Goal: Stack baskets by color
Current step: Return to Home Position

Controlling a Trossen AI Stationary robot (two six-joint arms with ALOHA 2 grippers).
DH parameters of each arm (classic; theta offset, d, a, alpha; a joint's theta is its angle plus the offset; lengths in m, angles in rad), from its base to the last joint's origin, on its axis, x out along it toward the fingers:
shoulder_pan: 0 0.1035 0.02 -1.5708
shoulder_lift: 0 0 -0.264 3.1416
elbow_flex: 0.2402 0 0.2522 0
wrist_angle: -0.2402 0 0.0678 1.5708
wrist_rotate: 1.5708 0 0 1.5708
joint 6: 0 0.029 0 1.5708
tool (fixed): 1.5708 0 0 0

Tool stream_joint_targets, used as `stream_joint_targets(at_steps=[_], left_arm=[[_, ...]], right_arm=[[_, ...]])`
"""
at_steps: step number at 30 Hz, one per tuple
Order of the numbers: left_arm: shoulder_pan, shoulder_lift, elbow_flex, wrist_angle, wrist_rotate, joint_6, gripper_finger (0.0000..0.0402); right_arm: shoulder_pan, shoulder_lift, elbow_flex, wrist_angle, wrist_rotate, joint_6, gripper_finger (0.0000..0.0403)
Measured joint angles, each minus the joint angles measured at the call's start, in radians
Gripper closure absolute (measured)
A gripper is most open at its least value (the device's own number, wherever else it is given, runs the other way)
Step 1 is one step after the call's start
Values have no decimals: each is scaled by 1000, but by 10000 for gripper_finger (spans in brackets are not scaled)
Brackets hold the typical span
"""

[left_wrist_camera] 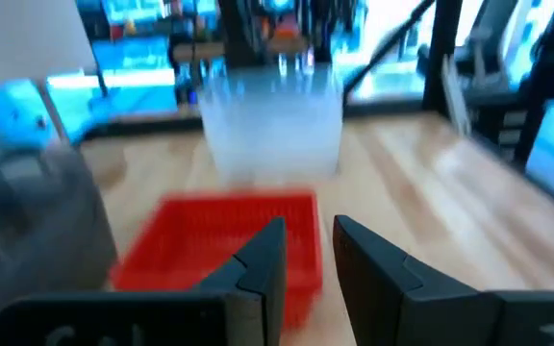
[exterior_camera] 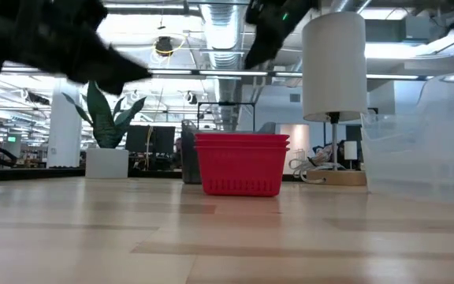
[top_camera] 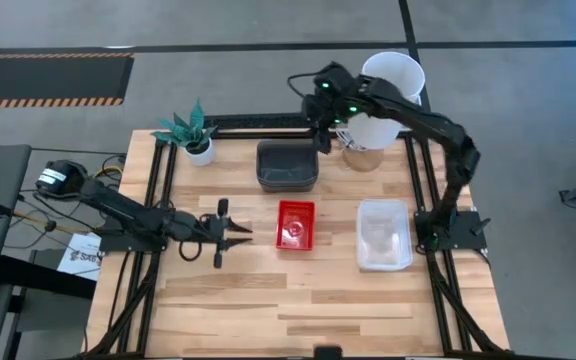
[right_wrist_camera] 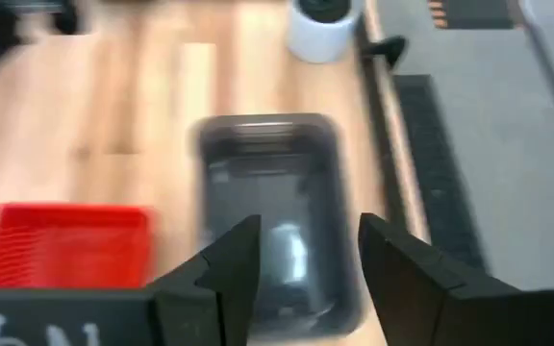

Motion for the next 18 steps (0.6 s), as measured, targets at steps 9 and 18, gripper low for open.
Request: stream_joint_targets(at_steps=[9,18], left_arm=[[156,-358,122,-350,55,-14,324],[185,-683,153,-689,53,-33,324]], right_arm=[[157,-297,-243,-74,-169,102,249],[402,-703,-858,514,-74,311,302]])
